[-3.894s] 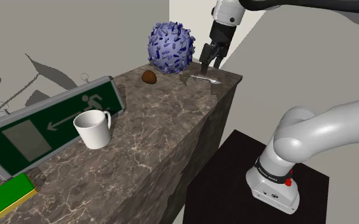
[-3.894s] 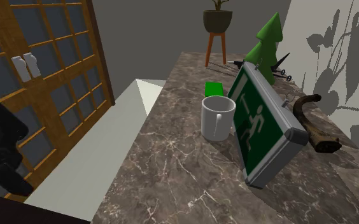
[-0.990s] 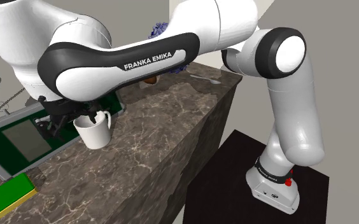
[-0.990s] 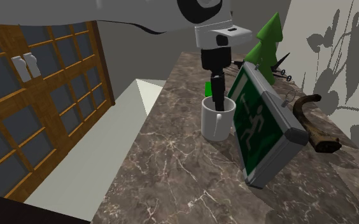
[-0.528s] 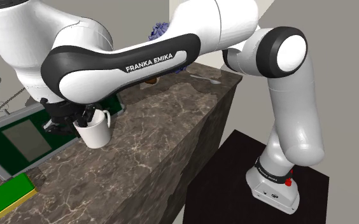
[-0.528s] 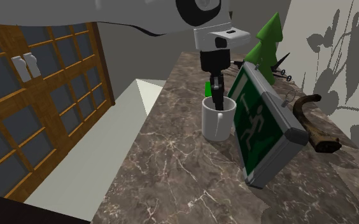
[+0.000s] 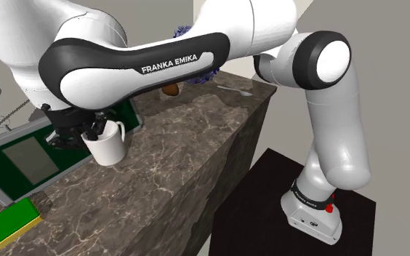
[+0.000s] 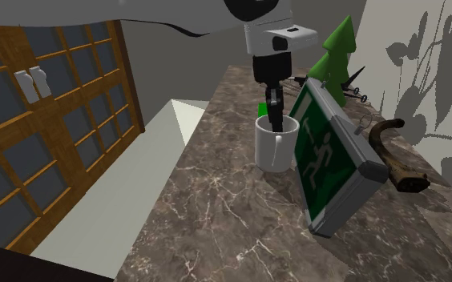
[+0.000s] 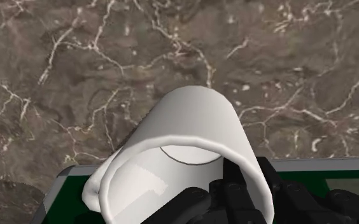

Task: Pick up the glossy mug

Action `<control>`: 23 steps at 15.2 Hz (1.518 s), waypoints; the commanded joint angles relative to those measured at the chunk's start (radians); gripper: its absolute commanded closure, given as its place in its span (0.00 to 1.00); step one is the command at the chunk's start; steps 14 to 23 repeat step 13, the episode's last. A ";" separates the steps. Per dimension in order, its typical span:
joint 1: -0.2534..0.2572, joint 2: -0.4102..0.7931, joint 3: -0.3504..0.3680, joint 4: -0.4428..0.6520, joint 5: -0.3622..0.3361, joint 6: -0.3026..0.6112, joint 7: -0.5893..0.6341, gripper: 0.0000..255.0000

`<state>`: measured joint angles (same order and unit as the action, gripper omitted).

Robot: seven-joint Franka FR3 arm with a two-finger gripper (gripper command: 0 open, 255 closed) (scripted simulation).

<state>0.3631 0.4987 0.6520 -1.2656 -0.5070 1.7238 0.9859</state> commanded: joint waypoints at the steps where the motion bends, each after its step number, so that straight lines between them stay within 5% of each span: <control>1: 0.010 0.005 0.000 0.035 -0.001 -0.028 -0.006 1.00; 11: 0.075 0.048 -0.008 0.245 -0.020 -0.186 -0.046 1.00; 23: 0.076 0.049 -0.009 0.249 -0.020 -0.188 -0.047 1.00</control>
